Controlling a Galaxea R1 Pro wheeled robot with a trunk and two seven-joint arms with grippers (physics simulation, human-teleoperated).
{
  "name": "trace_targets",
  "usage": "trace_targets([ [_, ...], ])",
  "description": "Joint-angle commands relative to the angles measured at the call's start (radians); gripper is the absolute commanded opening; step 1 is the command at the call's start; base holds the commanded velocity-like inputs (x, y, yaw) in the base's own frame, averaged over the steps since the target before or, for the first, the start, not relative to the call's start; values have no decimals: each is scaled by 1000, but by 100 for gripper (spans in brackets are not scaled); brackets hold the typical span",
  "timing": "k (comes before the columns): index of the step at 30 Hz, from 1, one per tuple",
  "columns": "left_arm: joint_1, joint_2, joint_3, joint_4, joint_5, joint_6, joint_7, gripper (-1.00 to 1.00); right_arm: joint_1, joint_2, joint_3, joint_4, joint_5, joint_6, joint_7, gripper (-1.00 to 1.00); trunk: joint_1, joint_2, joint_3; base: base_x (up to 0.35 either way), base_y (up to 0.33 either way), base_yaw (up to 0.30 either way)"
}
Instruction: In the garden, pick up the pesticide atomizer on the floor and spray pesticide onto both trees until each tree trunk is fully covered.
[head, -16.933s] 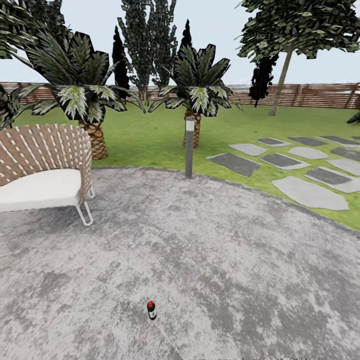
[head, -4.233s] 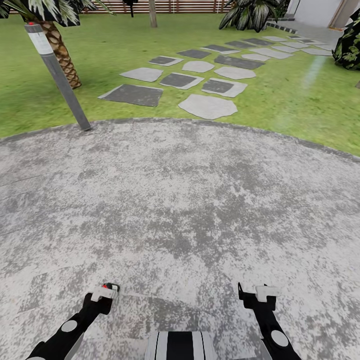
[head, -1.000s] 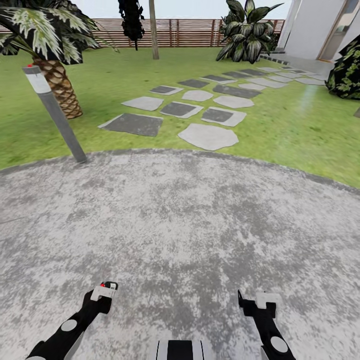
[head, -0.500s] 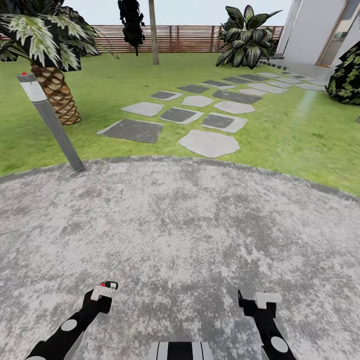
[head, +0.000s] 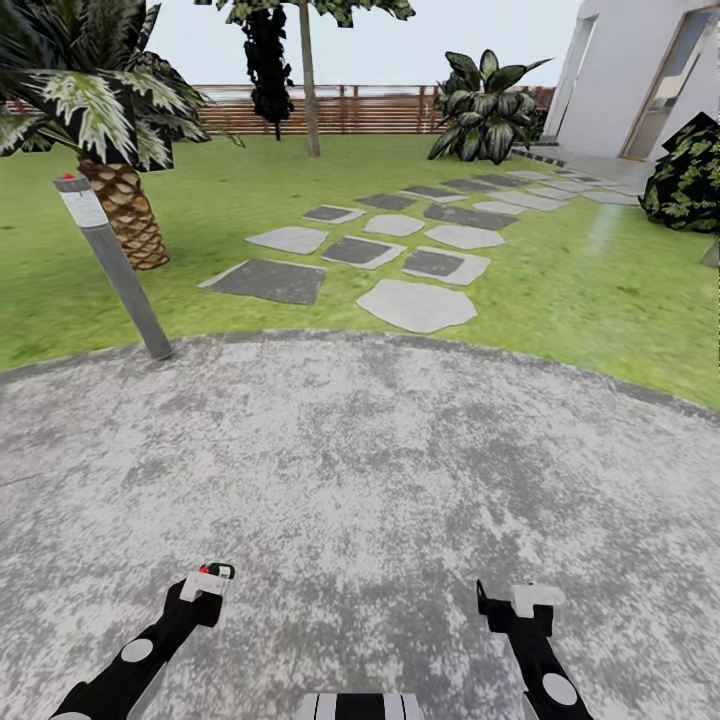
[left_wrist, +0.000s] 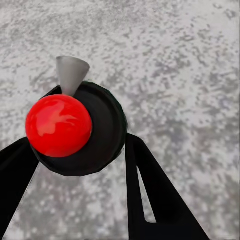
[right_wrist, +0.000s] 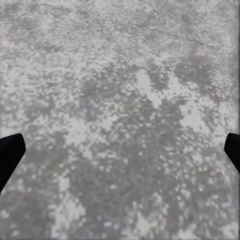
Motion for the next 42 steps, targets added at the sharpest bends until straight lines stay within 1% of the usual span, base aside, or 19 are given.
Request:
trace_targets([
  [1, 0, 1, 3, 1, -8, -3, 1, -100, 0, -2, 0, 0, 1, -3, -3, 100, -1, 0, 3, 0, 0, 0],
  [4, 0, 2, 5, 1, -4, 0, 3, -100, 0, -2, 1, 1, 1, -10, -3, 100, -2, 1, 15, 0, 0, 0],
  [6, 3, 7, 6, 8, -3, 3, 7, -100, 0, -2, 1, 17, 1, -39, -5, 100, -3, 1, 23, 0, 0, 0],
  [8, 10, 18, 13, 15, -3, 4, 9, -100, 0, -2, 1, 90, 2, -117, -5, 100, -4, 2, 31, 0, 0, 0],
  [10, 20, 30, 33, 24, -3, 3, 10, -100, 0, -2, 1, 194, 1, -228, -5, 100, -5, 2, 38, 0, 0, 0],
  [12, 42, 36, 55, 34, -3, 2, 10, -100, 0, -3, 1, 285, 1, -330, -5, 100, -6, 3, 46, 0, 0, 0],
  [13, 49, 37, 61, 35, -3, 1, 10, -100, 0, -3, 1, 303, 1, -349, -5, 100, -6, 3, 50, 0, 0, 0],
  [14, 63, 38, 72, 38, -3, 0, 10, -100, 0, -3, 1, 336, 1, -379, -5, 100, -6, 3, 54, 0, 0, 0],
  [16, 91, 39, 97, 40, -2, -5, 10, -100, 0, -5, 1, 388, 1, -411, -5, 100, -7, 4, 61, 0, 0, 0],
  [19, 112, 39, 128, 41, -2, -7, 10, -100, 0, -5, 1, 415, 1, -425, -2, 100, -9, 4, 73, 0, 0, 0],
  [20, 124, 37, 163, 41, -2, -8, 10, -100, 0, -5, 3, 428, 1, -430, -1, 100, -9, 4, 77, 0, 0, 0],
  [21, 128, 35, 178, 42, -3, -9, 10, -100, 0, -4, 4, 433, 2, -431, 0, 100, -10, 5, 81, 0, 0, 0],
  [24, 137, 34, 195, 43, -4, -9, 10, -100, 0, -4, 5, 449, 3, -433, 0, 100, -11, 5, 92, 0, 0, 0],
  [31, 154, 31, 206, 42, -4, -9, 9, -100, 0, -2, 6, 476, 2, -435, 1, 100, -14, 7, 119, 0, 0, 0],
  [38, 158, 38, 209, 42, -3, -10, 9, -100, 0, -2, 6, 478, 2, -435, 1, 100, -17, 9, 147, 0, 0, 0],
  [42, 163, 40, 209, 42, -3, -11, 8, -100, 0, -2, 6, 479, 3, -435, -1, 100, -17, 9, 147, 0, 0, 0],
])
